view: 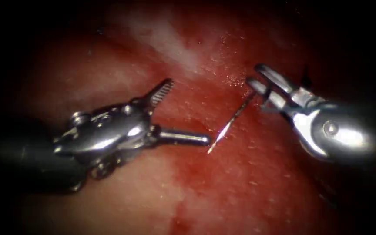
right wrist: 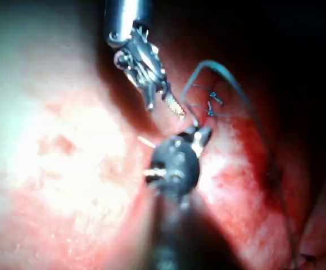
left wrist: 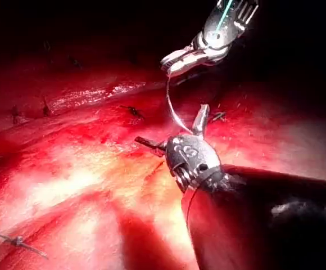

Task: Wound Closure

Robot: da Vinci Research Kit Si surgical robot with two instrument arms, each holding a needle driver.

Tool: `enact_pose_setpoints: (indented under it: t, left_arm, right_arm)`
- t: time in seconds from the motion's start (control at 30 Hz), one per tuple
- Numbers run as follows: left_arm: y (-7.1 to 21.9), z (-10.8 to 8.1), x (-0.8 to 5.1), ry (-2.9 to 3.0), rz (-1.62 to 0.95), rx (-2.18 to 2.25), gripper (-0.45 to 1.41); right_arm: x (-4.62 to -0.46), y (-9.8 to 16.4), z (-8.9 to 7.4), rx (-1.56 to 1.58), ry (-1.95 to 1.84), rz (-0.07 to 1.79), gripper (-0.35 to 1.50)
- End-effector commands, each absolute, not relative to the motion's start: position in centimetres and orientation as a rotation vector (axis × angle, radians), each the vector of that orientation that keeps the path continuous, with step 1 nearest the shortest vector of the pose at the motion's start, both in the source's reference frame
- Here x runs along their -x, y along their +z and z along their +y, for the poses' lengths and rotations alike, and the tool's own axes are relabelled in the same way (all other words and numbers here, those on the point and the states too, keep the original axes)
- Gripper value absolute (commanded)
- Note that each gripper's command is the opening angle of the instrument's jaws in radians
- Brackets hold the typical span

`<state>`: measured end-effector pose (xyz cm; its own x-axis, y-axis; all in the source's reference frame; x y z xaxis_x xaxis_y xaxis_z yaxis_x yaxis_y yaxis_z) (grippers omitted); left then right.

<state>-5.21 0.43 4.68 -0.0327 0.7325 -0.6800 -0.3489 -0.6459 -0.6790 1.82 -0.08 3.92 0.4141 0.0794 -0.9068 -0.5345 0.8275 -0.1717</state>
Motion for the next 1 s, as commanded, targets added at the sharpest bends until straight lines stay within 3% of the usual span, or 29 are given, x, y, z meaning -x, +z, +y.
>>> enact_pose_setpoints:
  t: [0.03, 0.1, 0.17, 0.27, 0.37, 1.0]
  left_arm:
    - [4.7, 0.4, 5.27, 1.810, -0.423, 1.445, 1.16]
    - [4.8, 0.3, 5.28, 1.867, -0.426, 1.417, 0.86]
    - [4.9, 0.3, 5.30, 1.959, -0.405, 1.398, 0.31]
    - [5.0, 0.2, 5.35, 2.081, -0.402, 1.334, -0.06]
    - [5.2, 0.1, 5.39, 2.167, -0.404, 1.278, -0.28]
    - [6.1, -0.2, 5.41, 2.415, -0.352, 0.943, -0.15]
  right_arm:
    - [-1.84, 4.1, 0.0, 0.495, 0.392, 1.080, -0.35]
    - [-1.79, 4.2, 0.0, 0.507, 0.381, 1.077, -0.35]
    - [-1.78, 4.3, 0.0, 0.520, 0.365, 1.070, -0.35]
    - [-1.81, 4.5, 0.0, 0.545, 0.320, 1.049, -0.35]
    - [-1.86, 4.6, -0.1, 0.563, 0.280, 1.032, -0.35]
    - [-1.91, 4.8, 0.0, 0.622, 0.173, 1.020, -0.35]
